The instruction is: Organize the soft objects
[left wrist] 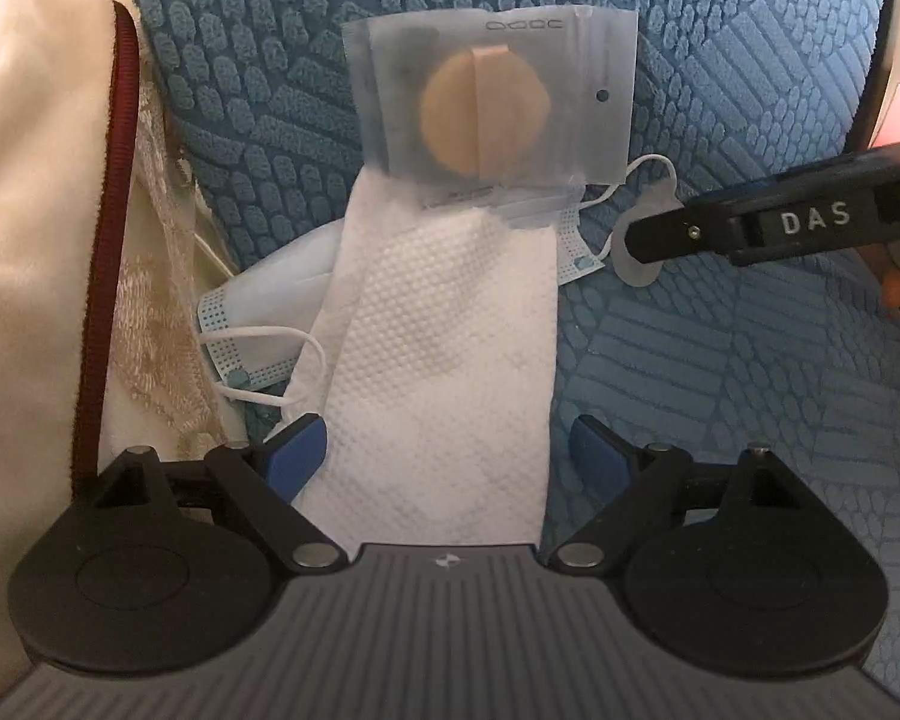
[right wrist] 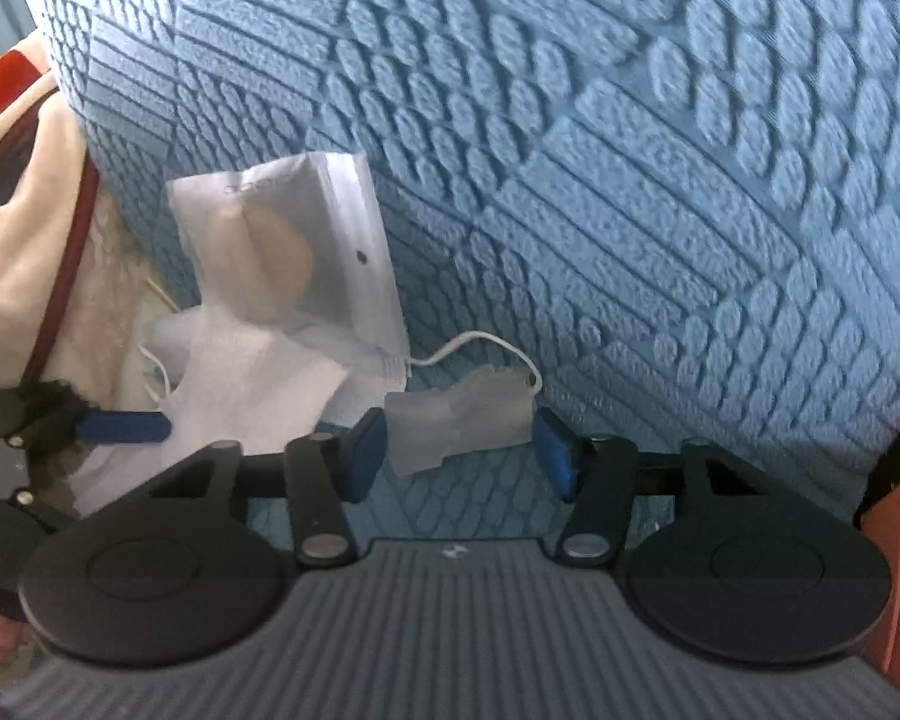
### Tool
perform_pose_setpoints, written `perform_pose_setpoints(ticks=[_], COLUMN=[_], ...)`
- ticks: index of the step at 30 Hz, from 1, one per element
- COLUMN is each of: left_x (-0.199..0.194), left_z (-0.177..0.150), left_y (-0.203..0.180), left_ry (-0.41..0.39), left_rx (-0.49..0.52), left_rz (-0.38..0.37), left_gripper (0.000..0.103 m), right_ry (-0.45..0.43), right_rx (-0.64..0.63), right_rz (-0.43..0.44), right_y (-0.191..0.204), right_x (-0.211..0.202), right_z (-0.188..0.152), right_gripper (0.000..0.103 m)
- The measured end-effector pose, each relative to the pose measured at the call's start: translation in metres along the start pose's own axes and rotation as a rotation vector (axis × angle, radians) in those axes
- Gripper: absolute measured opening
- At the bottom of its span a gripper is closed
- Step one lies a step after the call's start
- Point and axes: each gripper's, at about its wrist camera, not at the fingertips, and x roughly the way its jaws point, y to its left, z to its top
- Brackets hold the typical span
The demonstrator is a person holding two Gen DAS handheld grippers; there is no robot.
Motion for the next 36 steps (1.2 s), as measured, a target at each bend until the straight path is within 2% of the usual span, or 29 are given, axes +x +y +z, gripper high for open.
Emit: perform_pose_setpoints(ticks=[10,11,15,22,27,31,36], left_x=[0.005,0.006,0.004,-0.002,-0.006,-0.015,-0.030], left_z=[-0.002,-0.002,-0.004,-0.007,-0.009,-0.009,-0.015], left_y=[0.002,0.002,0.001,0.009,0.011,0.020,0.031], left_ry=[-0.008,-0.008,-0.017,-0.052,-0.060,-0.040,-0.044], left_rx=[-0.033,-0.038,-0.038,-0.053,-0.055,-0.136,-0.249], left_rz=[-0.034,-0.036,-0.039,-0.022,-0.019,-0.057,-0.086], left_gripper=[0.091,0.091,0.087,0.053,0.035,0.020,0.018], right_ry=[-0.013,-0.013,-0.012,-0.012,-0.022,-0.034,-0.028], right_rx=[-0.002,-0.013,-0.051,-0.103,-0.081,-0.066,-0.051], right_rz=[0.016,0.018,-0.001,-0.035,-0.029,-0.024,-0.017], right_y=[0.004,0.003,0.012,0.032,0.037,0.032,0.011], right_x=[0.000,-0.003,-0.008,-0.014,-0.026,-0.032,-0.047], right_z=[0.011,0.014,0.020,0.021,0.027,0.030,0.024], right_gripper=[0.022,0.015,0.012,0.011,0.011,0.011,0.011])
